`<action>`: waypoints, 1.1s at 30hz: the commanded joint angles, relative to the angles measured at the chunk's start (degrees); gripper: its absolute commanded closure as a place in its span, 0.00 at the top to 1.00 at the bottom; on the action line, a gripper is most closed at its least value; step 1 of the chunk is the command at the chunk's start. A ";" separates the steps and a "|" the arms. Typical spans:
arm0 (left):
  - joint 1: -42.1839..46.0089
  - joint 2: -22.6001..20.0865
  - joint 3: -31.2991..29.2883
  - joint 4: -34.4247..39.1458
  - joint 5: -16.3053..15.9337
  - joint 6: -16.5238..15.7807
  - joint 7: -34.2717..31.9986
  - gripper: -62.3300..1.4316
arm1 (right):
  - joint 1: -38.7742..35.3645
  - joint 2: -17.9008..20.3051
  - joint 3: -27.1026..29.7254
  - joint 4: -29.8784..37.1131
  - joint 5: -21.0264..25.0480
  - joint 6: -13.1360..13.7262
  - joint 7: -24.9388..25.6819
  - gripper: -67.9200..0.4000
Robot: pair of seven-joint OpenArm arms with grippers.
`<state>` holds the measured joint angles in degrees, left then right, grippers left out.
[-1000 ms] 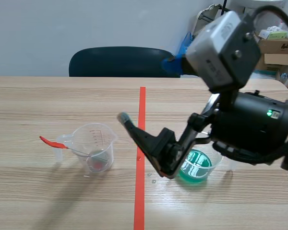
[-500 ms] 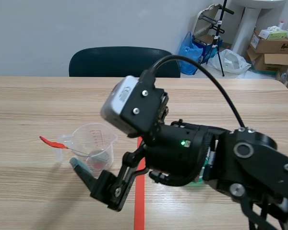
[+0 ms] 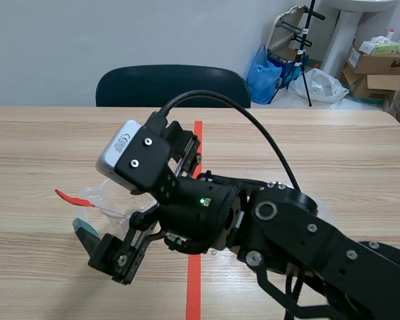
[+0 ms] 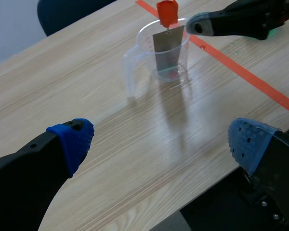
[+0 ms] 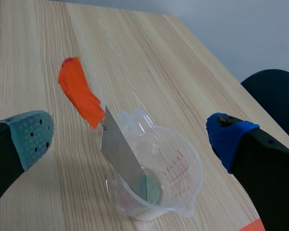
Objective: Do the redox reaction experiment
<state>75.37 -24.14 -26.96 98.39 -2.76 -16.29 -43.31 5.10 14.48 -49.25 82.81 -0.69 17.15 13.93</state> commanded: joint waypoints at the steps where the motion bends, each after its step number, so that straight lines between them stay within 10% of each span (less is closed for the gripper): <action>1: 0.07 0.17 0.04 1.01 -0.50 0.11 -0.81 0.96 | 1.29 -0.70 0.00 0.46 0.59 -0.28 1.29 1.00; 25: 0.07 -1.51 0.04 0.98 -0.81 0.15 -0.87 0.96 | 4.26 -1.79 0.00 0.04 0.66 -1.31 1.42 1.00; 33: 0.07 -1.51 0.04 0.98 -0.81 0.15 -0.87 0.96 | 4.26 -1.75 0.07 0.04 0.63 -1.31 1.42 0.53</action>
<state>75.37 -25.74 -26.96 98.39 -3.01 -16.29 -43.33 8.08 12.86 -49.23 81.58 -0.67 15.86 14.72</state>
